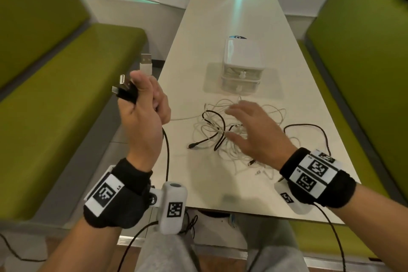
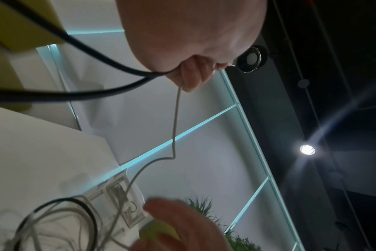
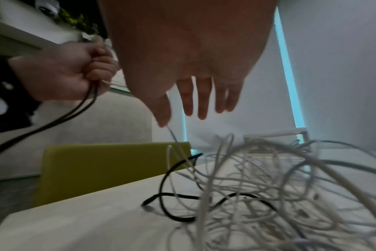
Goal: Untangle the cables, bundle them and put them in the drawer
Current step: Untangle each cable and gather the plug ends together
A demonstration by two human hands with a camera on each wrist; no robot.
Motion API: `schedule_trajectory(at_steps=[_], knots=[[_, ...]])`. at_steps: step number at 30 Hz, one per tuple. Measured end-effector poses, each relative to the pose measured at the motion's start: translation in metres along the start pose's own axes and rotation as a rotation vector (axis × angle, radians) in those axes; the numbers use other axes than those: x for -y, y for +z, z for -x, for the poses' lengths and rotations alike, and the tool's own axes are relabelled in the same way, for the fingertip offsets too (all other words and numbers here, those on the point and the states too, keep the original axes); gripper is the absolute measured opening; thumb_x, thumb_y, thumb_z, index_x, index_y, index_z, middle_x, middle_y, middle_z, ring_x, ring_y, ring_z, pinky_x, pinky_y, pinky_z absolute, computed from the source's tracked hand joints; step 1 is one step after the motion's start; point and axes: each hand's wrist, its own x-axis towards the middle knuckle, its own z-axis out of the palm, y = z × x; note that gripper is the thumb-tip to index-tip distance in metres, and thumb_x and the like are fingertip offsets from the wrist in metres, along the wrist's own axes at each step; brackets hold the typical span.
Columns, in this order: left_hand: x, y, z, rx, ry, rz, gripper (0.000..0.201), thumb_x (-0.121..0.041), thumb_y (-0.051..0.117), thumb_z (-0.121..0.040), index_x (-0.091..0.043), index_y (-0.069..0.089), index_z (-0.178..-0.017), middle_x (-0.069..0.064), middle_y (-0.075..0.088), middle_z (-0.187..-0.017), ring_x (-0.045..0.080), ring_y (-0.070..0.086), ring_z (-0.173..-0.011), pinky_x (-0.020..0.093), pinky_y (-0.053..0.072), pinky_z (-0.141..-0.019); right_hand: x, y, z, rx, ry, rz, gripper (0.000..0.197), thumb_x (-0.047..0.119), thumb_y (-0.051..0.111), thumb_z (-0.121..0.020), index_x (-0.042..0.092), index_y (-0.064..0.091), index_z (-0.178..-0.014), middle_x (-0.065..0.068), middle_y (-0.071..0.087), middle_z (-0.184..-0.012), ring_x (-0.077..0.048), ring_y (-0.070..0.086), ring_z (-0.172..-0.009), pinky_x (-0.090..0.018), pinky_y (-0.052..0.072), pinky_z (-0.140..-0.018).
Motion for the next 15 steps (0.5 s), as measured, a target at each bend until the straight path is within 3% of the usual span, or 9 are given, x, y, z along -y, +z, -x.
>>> schedule_trajectory(at_steps=[2,4,6,8,10,13,15], knots=[[-0.001,0.006,0.006,0.062,-0.004,0.007,0.044,-0.036,0.025,-0.101,-0.013,0.025,-0.064,0.002,0.021,-0.058,0.008,0.018,-0.04,0.02,0.014,-0.04,0.022,0.002,-0.001,0.113,-0.052,-0.147,0.071,0.045,0.061,-0.091,0.021,0.03,-0.15,0.001,0.04,-0.15,-0.015,0.033,-0.138,-0.024,0.026,-0.112],[-0.004,0.011,0.011,0.125,0.013,0.004,0.048,-0.043,0.028,-0.102,-0.015,0.028,-0.063,0.001,0.021,-0.057,0.008,0.018,-0.039,0.018,0.017,-0.04,0.034,0.01,-0.004,0.185,-0.066,-0.264,0.067,0.047,0.059,-0.091,0.025,0.031,-0.148,0.006,0.048,-0.145,-0.01,0.043,-0.131,-0.021,0.033,-0.105],[-0.006,0.011,0.012,0.186,0.037,-0.019,0.047,-0.052,0.038,-0.095,-0.019,0.034,-0.062,0.001,0.021,-0.056,0.008,0.02,-0.038,0.017,0.019,-0.04,0.038,0.015,-0.007,0.133,-0.052,-0.373,0.04,0.038,0.06,-0.094,0.025,0.048,-0.129,0.011,0.064,-0.114,-0.008,0.058,-0.106,-0.027,0.045,-0.089],[-0.007,0.005,0.01,0.239,0.074,-0.114,0.044,-0.055,0.044,-0.091,-0.022,0.036,-0.063,-0.001,0.023,-0.056,0.011,0.022,-0.041,0.021,0.022,-0.042,0.035,0.015,-0.008,0.036,-0.007,-0.49,0.018,0.029,0.06,-0.095,0.024,0.055,-0.111,0.011,0.058,-0.084,-0.006,0.057,-0.077,-0.025,0.045,-0.071],[-0.005,-0.004,0.006,0.28,0.165,-0.331,0.048,-0.054,0.049,-0.092,-0.018,0.033,-0.065,-0.004,0.023,-0.057,0.014,0.023,-0.047,0.026,0.023,-0.047,0.028,0.011,-0.007,-0.044,0.03,-0.564,0.008,0.024,0.059,-0.095,0.024,0.056,-0.103,0.008,0.053,-0.073,-0.008,0.051,-0.063,-0.021,0.044,-0.064],[0.005,-0.015,0.004,0.279,0.328,-0.724,0.047,-0.046,0.064,-0.087,-0.018,0.033,-0.065,-0.007,0.028,-0.053,0.009,0.026,-0.049,0.018,0.025,-0.05,0.017,0.0,-0.007,-0.125,-0.003,-0.418,0.009,0.028,0.059,-0.096,0.023,0.063,-0.103,0.011,0.05,-0.064,-0.005,0.049,-0.059,-0.013,0.037,-0.059],[0.012,-0.014,0.007,0.243,0.284,-0.743,0.045,-0.039,0.071,-0.085,-0.018,0.037,-0.064,-0.006,0.034,-0.052,0.011,0.029,-0.049,0.019,0.026,-0.049,0.013,-0.006,-0.008,-0.17,-0.044,-0.329,0.013,0.029,0.059,-0.095,0.021,0.069,-0.095,0.015,0.055,-0.064,-0.002,0.052,-0.062,-0.014,0.036,-0.059]])
